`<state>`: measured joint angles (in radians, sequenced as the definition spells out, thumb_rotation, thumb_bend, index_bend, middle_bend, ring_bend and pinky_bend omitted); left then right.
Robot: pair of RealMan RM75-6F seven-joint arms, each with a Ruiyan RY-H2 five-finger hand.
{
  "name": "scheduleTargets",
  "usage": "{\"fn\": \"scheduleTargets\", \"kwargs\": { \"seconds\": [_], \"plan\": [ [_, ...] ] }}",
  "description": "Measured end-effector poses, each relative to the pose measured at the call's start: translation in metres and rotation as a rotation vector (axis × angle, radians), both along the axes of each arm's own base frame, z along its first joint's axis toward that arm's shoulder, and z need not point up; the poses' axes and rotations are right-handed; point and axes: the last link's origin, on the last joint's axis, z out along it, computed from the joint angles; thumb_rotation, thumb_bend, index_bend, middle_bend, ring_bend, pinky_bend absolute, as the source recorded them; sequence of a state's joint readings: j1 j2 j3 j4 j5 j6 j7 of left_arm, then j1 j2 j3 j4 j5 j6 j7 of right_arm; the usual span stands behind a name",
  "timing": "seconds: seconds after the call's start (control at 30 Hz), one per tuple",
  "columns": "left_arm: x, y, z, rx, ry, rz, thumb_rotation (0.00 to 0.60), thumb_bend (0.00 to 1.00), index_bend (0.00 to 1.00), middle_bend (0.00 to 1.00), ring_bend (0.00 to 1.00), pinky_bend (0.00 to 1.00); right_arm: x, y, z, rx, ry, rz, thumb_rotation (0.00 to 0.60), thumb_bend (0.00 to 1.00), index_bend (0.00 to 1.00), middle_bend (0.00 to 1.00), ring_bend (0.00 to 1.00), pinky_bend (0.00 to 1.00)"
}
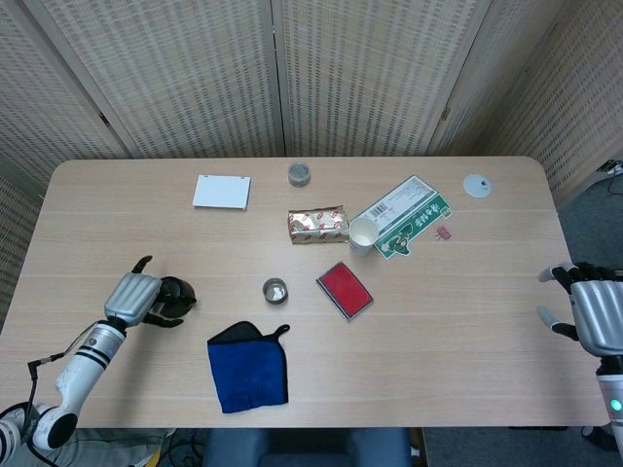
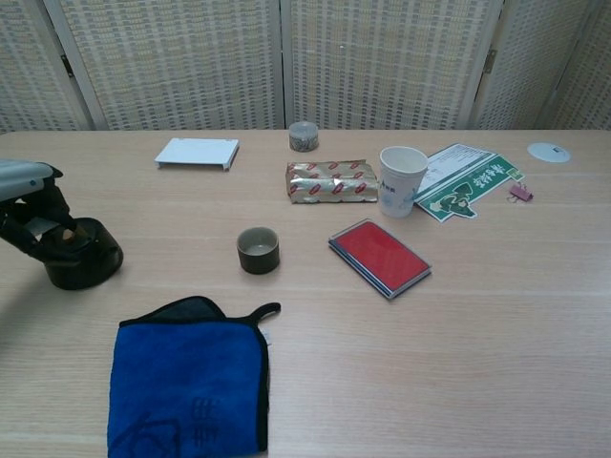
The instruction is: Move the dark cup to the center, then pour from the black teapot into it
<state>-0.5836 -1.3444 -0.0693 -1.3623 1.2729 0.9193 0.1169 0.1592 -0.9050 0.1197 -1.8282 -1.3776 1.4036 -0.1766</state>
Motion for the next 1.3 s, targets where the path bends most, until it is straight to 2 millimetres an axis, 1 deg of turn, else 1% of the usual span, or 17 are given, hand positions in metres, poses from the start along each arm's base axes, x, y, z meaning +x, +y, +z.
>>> {"fn": "scheduleTargets", "kwargs": {
  "seconds": [0.1, 0.37, 0.47, 0.53, 0.63, 0.73, 0.83, 0.87, 0.97, 1.0, 1.1, 1.17, 1.23, 1.3],
  "plan": [
    [-0.001, 0.006, 0.003, 0.015, -0.056, 0.029, 0.248, 0.08, 0.92, 0.94, 0.81, 0.00, 0.000, 0.000, 0.000, -0.003, -0.002, -0.001, 0.600, 0.19, 0.44, 0.40, 0.32, 0.37],
    [0.000, 0.020, 0.012, 0.075, -0.176, 0.083, 0.231, 0.07, 0.99, 1.00, 0.87, 0.00, 0.000, 0.001, 0.001, -0.007, -0.005, 0.000, 0.600, 0.19, 0.44, 0.40, 0.32, 0.37],
    [0.002, 0.021, 0.016, 0.107, -0.205, 0.087, 0.190, 0.07, 1.00, 1.00, 0.89, 0.00, 0.001, 0.002, 0.002, -0.011, -0.007, 0.003, 0.600, 0.19, 0.44, 0.40, 0.32, 0.37],
    [0.004, 0.023, 0.019, 0.135, -0.225, 0.086, 0.163, 0.07, 1.00, 1.00, 0.91, 0.03, 0.002, 0.002, 0.003, -0.015, -0.008, 0.007, 0.600, 0.19, 0.44, 0.40, 0.32, 0.37],
    [0.008, 0.024, 0.023, 0.175, -0.240, 0.075, 0.154, 0.09, 1.00, 1.00, 0.93, 0.10, 0.003, 0.002, 0.003, -0.018, -0.008, 0.011, 0.600, 0.19, 0.44, 0.40, 0.32, 0.37],
    [0.013, 0.027, 0.027, 0.212, -0.243, 0.057, 0.164, 0.16, 1.00, 1.00, 0.94, 0.15, 0.005, 0.003, 0.004, -0.023, -0.008, 0.017, 0.600, 0.19, 0.44, 0.40, 0.32, 0.37],
    [0.019, 0.029, 0.029, 0.247, -0.246, 0.040, 0.240, 0.22, 1.00, 1.00, 0.95, 0.18, 0.006, 0.004, 0.006, -0.027, -0.009, 0.020, 0.600, 0.19, 0.44, 0.40, 0.32, 0.37],
    [0.021, 0.029, 0.029, 0.253, -0.246, 0.037, 0.277, 0.24, 1.00, 1.00, 0.95, 0.20, 0.006, 0.004, 0.006, -0.029, -0.009, 0.020, 0.600, 0.19, 0.44, 0.40, 0.32, 0.37],
    [0.025, 0.031, 0.028, 0.267, -0.252, 0.030, 0.341, 0.28, 1.00, 1.00, 0.95, 0.23, 0.006, 0.006, 0.007, -0.032, -0.009, 0.019, 0.600, 0.19, 0.44, 0.40, 0.32, 0.37],
    [0.027, 0.031, 0.028, 0.271, -0.253, 0.028, 0.356, 0.28, 1.00, 1.00, 0.96, 0.24, 0.006, 0.006, 0.008, -0.033, -0.009, 0.019, 0.600, 0.19, 0.44, 0.40, 0.32, 0.37],
    [0.028, 0.033, 0.027, 0.280, -0.254, 0.026, 0.357, 0.30, 1.00, 1.00, 0.96, 0.26, 0.006, 0.008, 0.008, -0.035, -0.009, 0.018, 0.600, 0.19, 0.44, 0.40, 0.32, 0.37],
    [0.029, 0.034, 0.026, 0.283, -0.258, 0.026, 0.374, 0.31, 1.00, 1.00, 0.96, 0.26, 0.005, 0.009, 0.009, -0.036, -0.010, 0.016, 0.600, 0.19, 0.44, 0.40, 0.32, 0.37],
    [0.030, 0.034, 0.025, 0.281, -0.257, 0.024, 0.420, 0.32, 1.00, 1.00, 0.96, 0.27, 0.005, 0.009, 0.010, -0.039, -0.009, 0.016, 0.600, 0.19, 0.44, 0.40, 0.32, 0.37],
    [0.031, 0.035, 0.025, 0.277, -0.256, 0.020, 0.494, 0.34, 1.00, 1.00, 0.96, 0.27, 0.005, 0.008, 0.011, -0.042, -0.008, 0.018, 0.600, 0.19, 0.44, 0.40, 0.32, 0.37]
  ]
}}
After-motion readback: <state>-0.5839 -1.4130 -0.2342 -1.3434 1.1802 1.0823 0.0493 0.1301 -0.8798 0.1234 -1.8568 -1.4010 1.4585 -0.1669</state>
